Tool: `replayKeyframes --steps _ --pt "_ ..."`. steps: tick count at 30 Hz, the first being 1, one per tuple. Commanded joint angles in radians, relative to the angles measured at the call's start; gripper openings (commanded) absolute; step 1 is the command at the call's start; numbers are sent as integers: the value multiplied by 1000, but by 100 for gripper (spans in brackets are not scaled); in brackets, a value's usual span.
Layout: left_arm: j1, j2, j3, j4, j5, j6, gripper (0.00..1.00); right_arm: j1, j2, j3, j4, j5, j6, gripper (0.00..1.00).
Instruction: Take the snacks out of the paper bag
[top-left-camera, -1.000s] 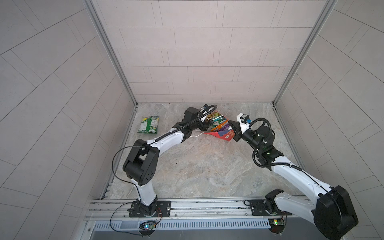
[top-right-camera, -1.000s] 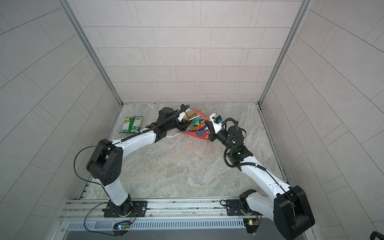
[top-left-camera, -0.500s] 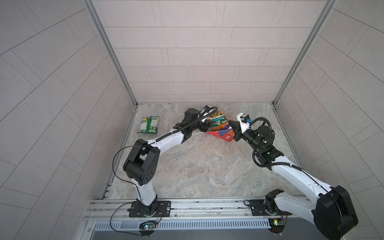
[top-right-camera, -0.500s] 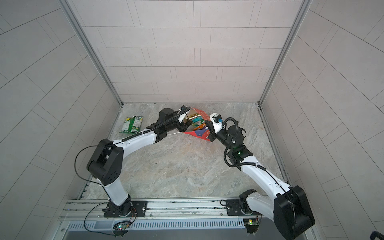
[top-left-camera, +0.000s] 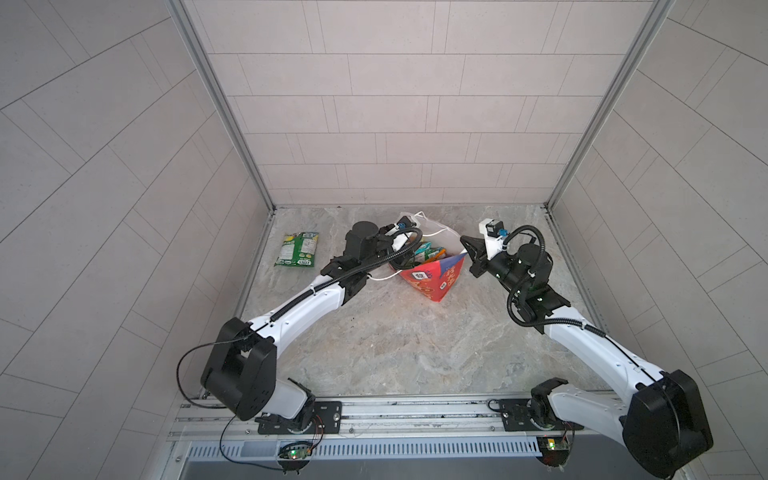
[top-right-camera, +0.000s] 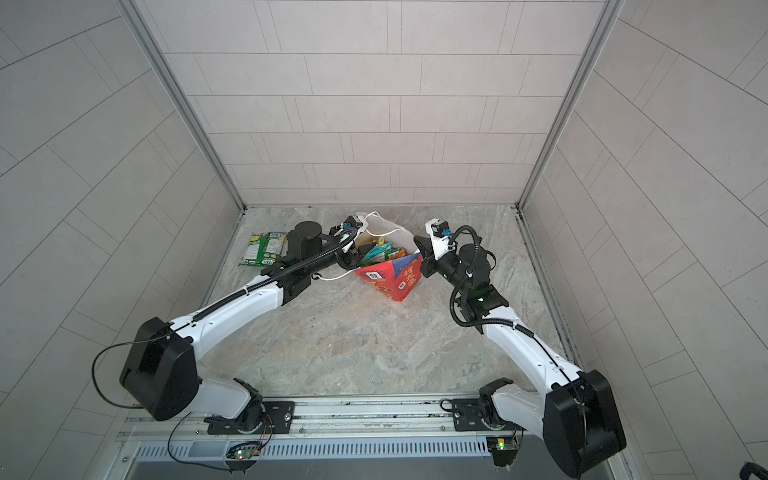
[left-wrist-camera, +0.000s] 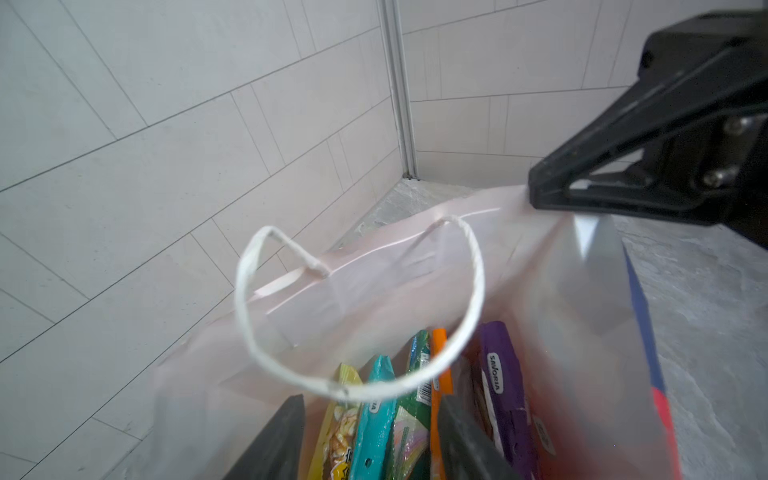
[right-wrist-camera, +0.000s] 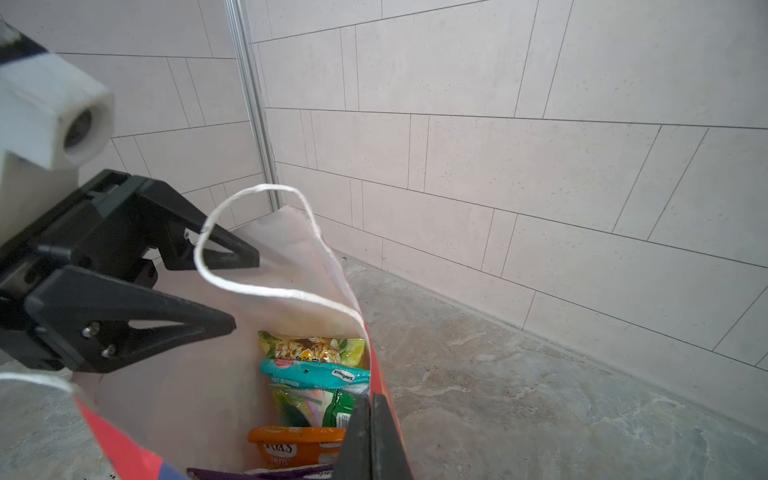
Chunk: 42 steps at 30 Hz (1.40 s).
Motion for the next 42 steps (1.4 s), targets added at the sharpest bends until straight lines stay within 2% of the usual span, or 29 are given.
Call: replayKeyframes --steps 1,8,12,15,19,22,26,28,33,35,37,39,42 --pt "4 20 23 -110 67 103 54 -7 -8 13 32 -15 14 0" --pt "2 0 87 -202 115 113 48 -5 -10 7 38 -26 -42 0" --pt "1 13 209 -413 152 215 48 -5 6 12 62 -62 -57 0" --pt "1 58 318 -569 137 305 48 -5 14 21 63 -75 -74 0" --pt "2 144 491 -777 90 369 47 -5 29 99 -51 -87 -119 0" --pt "2 154 535 -780 54 364 47 -16 34 139 -94 -86 -98 0" --pt "3 114 551 -688 28 322 49 -49 70 210 -157 -115 -27 1" --pt "4 93 558 -609 -4 279 50 -54 90 255 -218 -118 -7 20" --pt "4 71 602 -516 -48 199 52 -61 116 413 -415 -98 69 42" --pt "4 62 623 -510 -54 164 52 -62 127 506 -547 -34 88 54" --pt "4 40 630 -520 -57 143 52 -68 168 641 -749 3 68 58" --pt "3 15 616 -506 -68 118 52 -71 231 771 -957 14 34 58" --pt "3 -23 583 -488 -66 117 53 -64 289 854 -1103 -13 21 55"
